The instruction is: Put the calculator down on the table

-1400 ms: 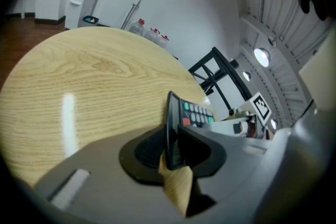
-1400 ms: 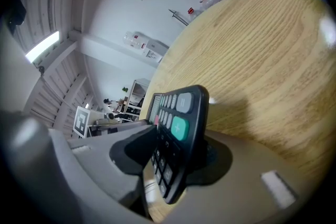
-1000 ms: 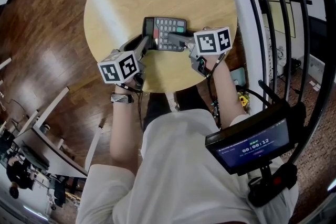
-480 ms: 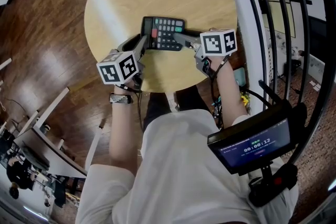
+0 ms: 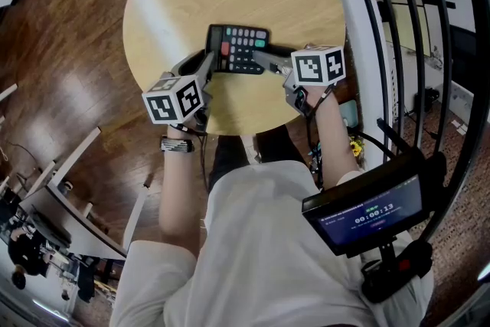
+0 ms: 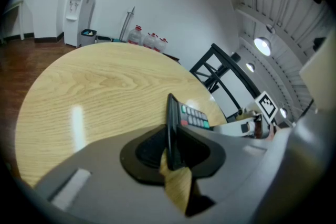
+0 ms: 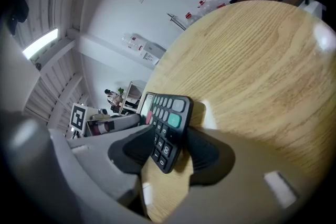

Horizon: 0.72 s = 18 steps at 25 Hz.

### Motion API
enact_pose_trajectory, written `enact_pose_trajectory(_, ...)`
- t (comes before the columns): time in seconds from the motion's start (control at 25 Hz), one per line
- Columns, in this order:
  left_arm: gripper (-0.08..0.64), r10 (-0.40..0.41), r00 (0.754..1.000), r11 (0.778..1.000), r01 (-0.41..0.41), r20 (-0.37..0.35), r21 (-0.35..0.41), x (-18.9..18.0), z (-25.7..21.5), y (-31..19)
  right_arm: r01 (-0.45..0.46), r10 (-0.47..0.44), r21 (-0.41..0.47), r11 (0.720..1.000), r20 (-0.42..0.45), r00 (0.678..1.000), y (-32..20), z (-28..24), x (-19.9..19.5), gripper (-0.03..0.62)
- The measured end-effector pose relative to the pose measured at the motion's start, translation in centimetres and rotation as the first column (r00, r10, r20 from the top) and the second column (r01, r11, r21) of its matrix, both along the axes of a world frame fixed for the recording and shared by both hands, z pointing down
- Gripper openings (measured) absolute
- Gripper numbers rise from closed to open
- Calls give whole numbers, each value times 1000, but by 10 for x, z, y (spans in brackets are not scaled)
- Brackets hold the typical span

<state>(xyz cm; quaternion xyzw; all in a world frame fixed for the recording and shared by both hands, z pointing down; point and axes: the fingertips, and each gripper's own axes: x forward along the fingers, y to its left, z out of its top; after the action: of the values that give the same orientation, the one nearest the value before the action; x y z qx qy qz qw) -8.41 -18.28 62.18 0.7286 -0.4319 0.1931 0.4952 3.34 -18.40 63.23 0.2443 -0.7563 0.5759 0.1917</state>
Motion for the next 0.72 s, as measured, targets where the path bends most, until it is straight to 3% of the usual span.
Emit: enact_pose_trajectory(0.72,77,6,1000,1000,-6,11,2,1,0,-3,20,-20,20,1000,-32,999,3,-1,7,222)
